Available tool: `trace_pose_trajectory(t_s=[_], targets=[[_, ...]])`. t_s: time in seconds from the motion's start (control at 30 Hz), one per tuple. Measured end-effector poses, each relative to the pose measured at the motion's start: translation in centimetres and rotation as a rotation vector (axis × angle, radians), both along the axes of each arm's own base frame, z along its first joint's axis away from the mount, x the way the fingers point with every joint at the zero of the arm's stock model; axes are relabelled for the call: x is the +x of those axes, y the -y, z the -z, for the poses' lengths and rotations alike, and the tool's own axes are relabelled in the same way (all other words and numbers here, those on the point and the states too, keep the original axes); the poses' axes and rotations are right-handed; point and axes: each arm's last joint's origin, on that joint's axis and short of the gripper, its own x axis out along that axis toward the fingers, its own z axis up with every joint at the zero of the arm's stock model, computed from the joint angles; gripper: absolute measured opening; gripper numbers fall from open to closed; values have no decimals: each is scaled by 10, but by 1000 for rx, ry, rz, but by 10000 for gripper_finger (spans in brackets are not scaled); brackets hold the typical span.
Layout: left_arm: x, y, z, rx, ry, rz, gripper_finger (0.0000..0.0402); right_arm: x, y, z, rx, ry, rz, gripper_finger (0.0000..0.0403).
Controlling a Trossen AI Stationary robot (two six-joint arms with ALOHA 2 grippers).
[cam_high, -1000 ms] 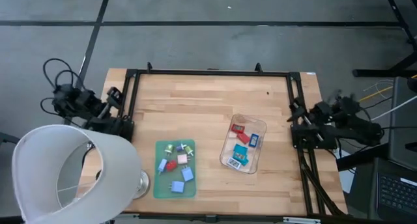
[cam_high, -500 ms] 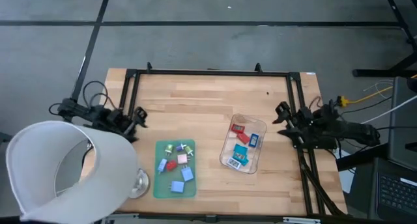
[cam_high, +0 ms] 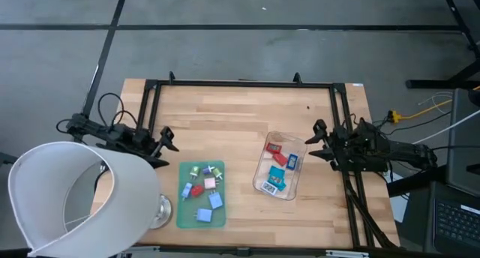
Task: Pick & Place Office items
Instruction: Return to Home Position
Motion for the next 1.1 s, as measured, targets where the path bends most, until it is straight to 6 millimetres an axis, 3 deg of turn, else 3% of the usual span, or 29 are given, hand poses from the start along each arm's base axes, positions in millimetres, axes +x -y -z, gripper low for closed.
trace_pose_trajectory(t_s=[0.3,0.67,1.1], targets=[[7,-1,31,94,-310,-106,251,2,0,9,-58,-79,7,201],[10,1,36,198,-347,-86,253,7,1,15,-96,-148,8,201],[13,3,41,44,-454,-54,251,9,1,18,8,-205,0,201]])
